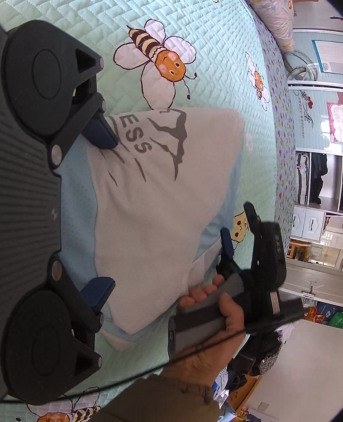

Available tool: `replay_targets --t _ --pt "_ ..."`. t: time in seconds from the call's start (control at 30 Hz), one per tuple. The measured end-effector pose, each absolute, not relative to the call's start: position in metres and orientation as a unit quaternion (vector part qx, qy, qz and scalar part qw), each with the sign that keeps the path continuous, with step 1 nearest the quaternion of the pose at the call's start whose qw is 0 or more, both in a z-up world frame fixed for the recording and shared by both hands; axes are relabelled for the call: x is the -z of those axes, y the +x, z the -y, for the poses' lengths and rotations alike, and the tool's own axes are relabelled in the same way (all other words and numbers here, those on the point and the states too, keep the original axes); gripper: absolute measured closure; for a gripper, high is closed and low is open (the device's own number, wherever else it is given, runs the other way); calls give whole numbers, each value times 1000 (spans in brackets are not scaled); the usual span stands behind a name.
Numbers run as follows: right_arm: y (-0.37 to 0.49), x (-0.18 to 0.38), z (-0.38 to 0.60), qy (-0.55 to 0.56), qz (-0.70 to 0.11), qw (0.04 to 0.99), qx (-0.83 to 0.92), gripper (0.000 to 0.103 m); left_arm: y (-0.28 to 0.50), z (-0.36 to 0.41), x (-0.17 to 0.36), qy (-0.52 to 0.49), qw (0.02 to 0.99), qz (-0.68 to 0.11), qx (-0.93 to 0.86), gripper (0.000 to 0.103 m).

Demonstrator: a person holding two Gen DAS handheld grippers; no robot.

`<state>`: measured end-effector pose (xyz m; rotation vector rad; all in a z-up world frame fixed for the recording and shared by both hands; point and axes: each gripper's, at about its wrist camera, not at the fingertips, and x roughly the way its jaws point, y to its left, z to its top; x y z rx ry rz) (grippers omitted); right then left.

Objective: Fold clothes

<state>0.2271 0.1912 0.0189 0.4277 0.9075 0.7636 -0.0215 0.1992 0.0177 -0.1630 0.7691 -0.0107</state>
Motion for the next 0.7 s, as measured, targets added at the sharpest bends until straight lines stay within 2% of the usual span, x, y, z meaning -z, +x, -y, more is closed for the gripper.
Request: replay_targets --t 0.03,0.07,0.1,0.2,0.3,0.33,0.37,0.4,0.43,0.47,0.5,0.57,0.7 --pt "221 -24 -186 198 -420 811 -356 31 -21 -200 -18 -81 923 -375 6 1" --pt "209 -32 -179 197 -411 810 -369 22 -21 -202 -18 -86 923 -375 6 1" --pt "195 -41 -173 195 -399 808 -387 18 -20 -203 -18 -92 923 -374 6 1" --pt "146 -56 -150 228 -388 777 -441 13 -19 -206 -19 -101 922 -375 5 1" --pt "117 -42 -138 231 -429 754 -441 12 -19 -204 -19 -100 920 -378 -1 1" --pt "112 -34 -133 209 -434 770 -418 14 -19 -203 -20 -99 919 -381 -2 1" --pt "108 -27 -127 189 -432 788 -396 39 -19 -202 -20 -96 918 -384 -2 1" --pt "105 -24 -118 194 -430 797 -377 57 -20 -201 -21 -93 917 -387 -2 1" --pt "102 -25 -110 209 -429 799 -367 56 -21 -202 -22 -95 916 -389 -1 1" --pt "95 -32 -105 216 -418 801 -370 50 -22 -204 -23 -101 915 -390 -1 1" --pt "86 -40 -102 219 -402 805 -376 34 -23 -207 -25 -112 914 -389 0 1" --pt "70 -52 -97 238 -383 798 -400 26 -29 -216 -31 -155 911 -383 -2 1" --pt "58 -42 -88 299 -404 749 -431 24 -42 -226 -45 -192 909 -369 -11 1"
